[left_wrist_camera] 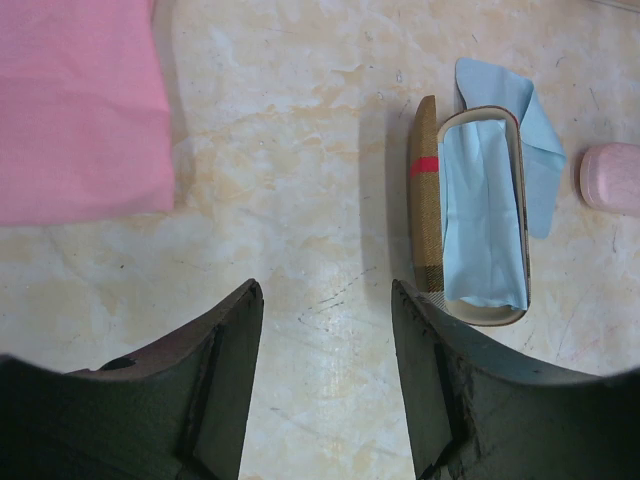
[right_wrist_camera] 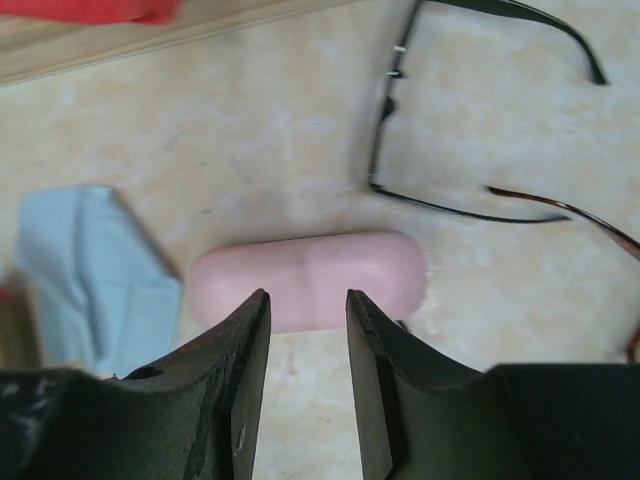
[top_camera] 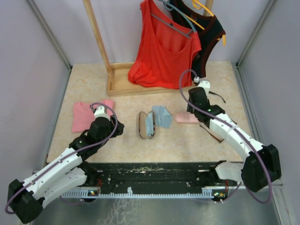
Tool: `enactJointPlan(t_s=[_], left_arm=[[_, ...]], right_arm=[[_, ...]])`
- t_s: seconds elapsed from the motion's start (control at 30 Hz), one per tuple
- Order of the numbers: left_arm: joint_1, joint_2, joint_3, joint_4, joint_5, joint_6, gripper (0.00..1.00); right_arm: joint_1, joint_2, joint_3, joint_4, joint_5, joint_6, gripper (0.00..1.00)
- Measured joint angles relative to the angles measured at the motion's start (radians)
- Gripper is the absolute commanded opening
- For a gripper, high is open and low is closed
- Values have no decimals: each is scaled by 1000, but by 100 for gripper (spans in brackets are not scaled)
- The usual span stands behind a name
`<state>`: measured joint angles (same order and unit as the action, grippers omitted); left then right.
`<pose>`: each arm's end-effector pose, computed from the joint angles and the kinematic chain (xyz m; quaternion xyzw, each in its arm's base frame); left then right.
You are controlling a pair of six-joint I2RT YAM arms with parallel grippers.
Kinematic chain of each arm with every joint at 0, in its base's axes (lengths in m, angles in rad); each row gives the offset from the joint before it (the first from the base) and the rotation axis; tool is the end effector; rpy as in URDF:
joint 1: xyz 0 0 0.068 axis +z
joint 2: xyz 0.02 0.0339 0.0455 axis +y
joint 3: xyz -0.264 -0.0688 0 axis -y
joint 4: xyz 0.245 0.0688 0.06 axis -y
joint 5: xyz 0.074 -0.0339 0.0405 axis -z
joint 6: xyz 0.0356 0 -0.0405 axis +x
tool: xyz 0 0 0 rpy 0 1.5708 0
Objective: Organize the sunglasses
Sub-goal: Adjust the sunglasses case at the center of the board.
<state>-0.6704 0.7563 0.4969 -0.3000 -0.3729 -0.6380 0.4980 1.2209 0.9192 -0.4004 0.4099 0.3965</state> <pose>0.1420 -0.0961 0.2330 -0.0759 0.8610 -0.1610 0.4764 0.2376 0.1130 0.2771 0.0405 0.8914 0.0117 0.4513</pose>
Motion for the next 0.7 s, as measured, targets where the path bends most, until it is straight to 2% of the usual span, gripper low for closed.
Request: enactJointPlan(t_s=[0.33,0.43,0.53,0.7], left_arm=[[0,2,0,3,56,3,60],[1,18,2,8,95,3,59],[1,56,25,2,134,8,59],[1,74,84,-25,164,22,60]], right_arm=[[-352,-7,-44,-108,57,83,41],[-406,-35,-71,-128,96,113,42],[-430,-65,-74,-145,151,138,51],[-460,-111,-75,-169,241,168,55]])
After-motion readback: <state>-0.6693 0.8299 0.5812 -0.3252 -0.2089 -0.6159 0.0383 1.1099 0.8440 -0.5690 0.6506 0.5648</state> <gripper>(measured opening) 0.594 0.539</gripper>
